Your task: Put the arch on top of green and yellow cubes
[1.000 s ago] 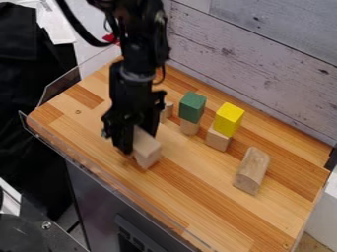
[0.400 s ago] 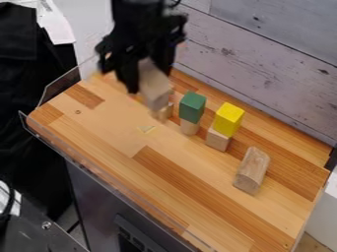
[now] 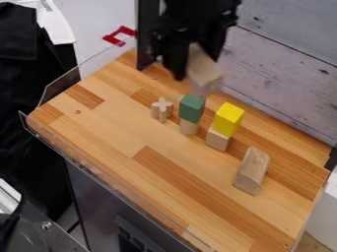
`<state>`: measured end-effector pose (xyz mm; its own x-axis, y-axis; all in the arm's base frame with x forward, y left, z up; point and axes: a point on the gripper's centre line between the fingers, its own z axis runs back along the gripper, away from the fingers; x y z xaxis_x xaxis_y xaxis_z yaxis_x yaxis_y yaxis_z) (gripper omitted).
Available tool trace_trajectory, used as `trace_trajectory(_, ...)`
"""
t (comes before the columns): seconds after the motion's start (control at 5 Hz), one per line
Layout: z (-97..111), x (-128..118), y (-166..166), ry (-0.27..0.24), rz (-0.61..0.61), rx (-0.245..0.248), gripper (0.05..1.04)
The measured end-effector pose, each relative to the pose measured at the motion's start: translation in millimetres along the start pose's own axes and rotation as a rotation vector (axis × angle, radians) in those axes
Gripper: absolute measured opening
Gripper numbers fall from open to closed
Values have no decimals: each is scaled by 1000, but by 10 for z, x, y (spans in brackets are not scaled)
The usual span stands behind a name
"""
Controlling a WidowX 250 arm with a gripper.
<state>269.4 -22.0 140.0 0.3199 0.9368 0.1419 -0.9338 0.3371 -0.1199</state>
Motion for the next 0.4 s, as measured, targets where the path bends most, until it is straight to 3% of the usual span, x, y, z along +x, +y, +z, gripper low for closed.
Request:
trace_trajectory(0.2, -118, -101, -186, 25, 16, 31, 586)
trace_trajectory(0.4, -252, -140, -297, 36, 114, 82, 586)
